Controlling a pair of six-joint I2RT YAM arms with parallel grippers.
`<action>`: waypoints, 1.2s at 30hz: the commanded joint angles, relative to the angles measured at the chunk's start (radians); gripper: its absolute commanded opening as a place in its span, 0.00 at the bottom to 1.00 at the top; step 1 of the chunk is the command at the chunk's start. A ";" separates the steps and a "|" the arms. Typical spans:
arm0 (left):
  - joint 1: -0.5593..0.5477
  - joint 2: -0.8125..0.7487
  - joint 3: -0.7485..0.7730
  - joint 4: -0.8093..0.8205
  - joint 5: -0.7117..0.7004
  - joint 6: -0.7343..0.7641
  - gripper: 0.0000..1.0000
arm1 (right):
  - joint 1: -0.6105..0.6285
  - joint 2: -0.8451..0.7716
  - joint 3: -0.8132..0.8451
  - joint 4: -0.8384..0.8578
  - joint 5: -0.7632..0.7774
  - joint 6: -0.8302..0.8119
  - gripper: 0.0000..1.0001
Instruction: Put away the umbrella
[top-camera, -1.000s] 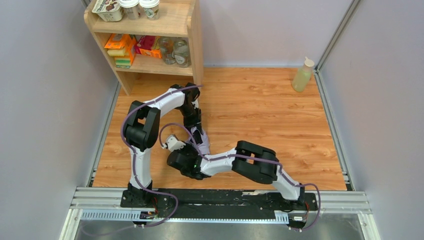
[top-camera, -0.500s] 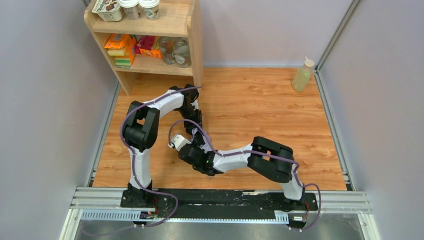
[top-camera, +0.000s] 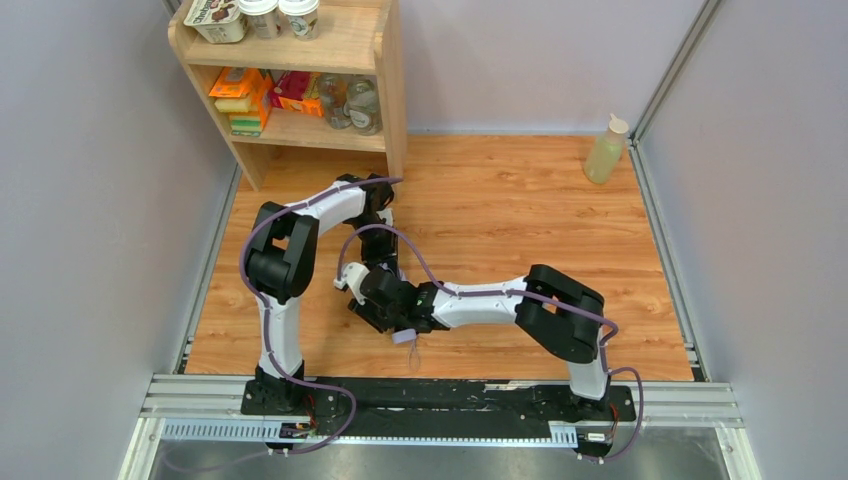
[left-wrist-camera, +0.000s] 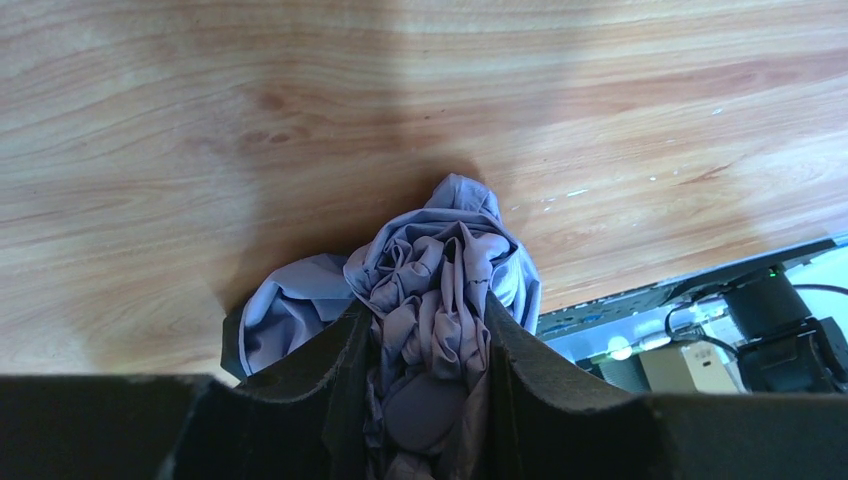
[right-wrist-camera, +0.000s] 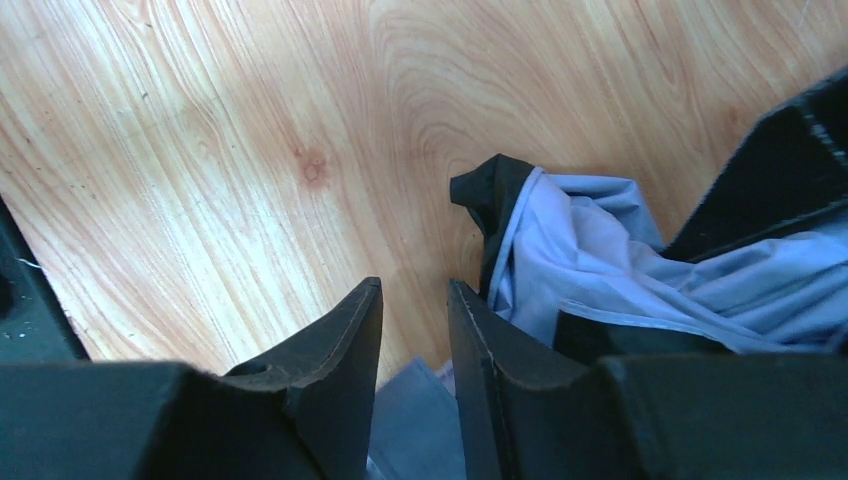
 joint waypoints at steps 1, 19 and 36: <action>0.011 -0.062 -0.021 -0.112 -0.037 0.060 0.00 | -0.026 -0.045 0.044 -0.104 0.030 -0.007 0.37; 0.017 -0.065 -0.024 -0.118 -0.033 0.051 0.00 | 0.069 0.232 0.048 -0.019 0.710 -0.206 0.06; 0.017 -0.063 -0.048 -0.098 -0.025 0.068 0.00 | 0.073 0.239 -0.231 0.424 0.740 -0.402 0.15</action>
